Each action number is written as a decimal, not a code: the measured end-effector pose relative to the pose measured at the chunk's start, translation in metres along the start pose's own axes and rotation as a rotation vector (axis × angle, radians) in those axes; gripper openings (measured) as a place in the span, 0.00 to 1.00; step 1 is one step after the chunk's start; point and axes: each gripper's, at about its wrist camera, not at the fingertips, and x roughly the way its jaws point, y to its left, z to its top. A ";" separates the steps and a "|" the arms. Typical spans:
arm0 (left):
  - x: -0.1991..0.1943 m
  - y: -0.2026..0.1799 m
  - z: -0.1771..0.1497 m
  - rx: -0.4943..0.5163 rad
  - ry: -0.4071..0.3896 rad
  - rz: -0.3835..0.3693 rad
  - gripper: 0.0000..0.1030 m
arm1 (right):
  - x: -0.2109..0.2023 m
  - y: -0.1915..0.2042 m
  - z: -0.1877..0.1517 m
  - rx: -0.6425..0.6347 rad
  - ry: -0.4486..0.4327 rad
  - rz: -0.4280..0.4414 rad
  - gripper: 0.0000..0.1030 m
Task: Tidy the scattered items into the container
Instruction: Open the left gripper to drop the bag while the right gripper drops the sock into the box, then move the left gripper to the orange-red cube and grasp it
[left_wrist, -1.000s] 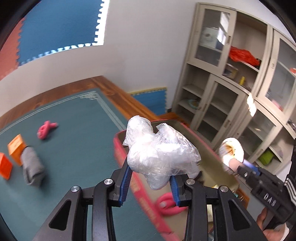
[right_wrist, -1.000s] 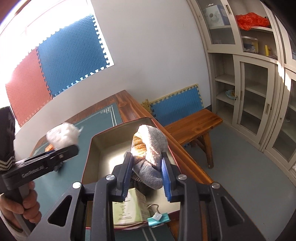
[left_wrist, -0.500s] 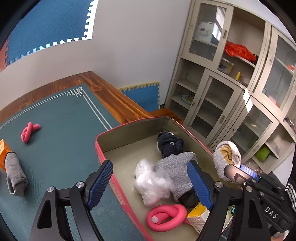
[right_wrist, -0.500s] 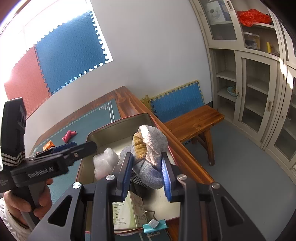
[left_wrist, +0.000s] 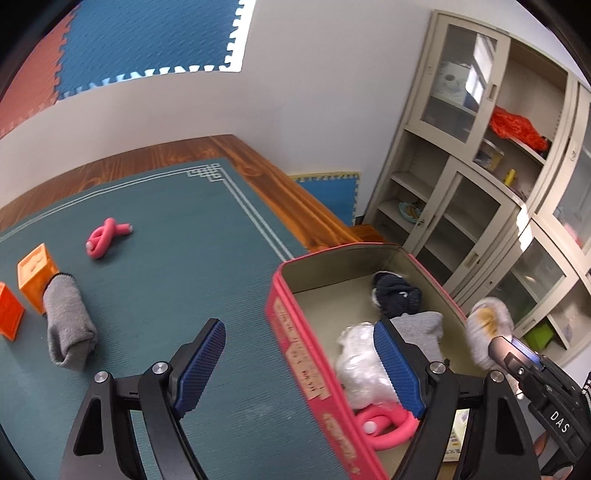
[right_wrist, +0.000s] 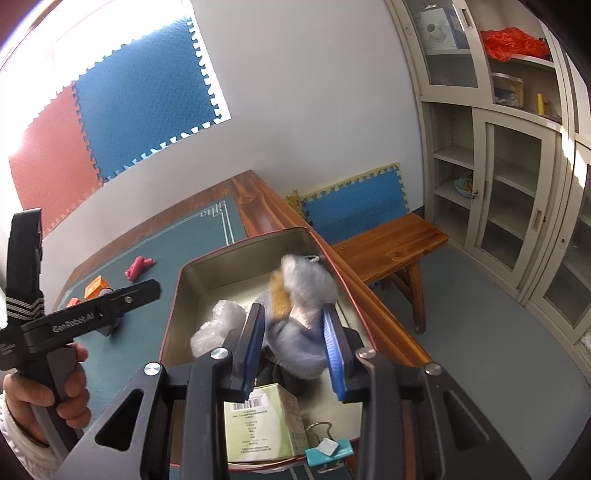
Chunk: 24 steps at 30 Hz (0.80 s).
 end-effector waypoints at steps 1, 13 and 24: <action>0.000 0.002 0.000 -0.005 0.001 0.003 0.82 | 0.000 0.000 0.000 0.001 0.003 -0.007 0.34; -0.011 0.018 -0.008 -0.025 -0.002 0.015 0.82 | -0.004 0.022 -0.001 -0.023 0.000 0.007 0.34; -0.033 0.062 -0.016 -0.083 -0.030 0.096 0.82 | -0.003 0.062 0.000 -0.061 0.009 0.053 0.59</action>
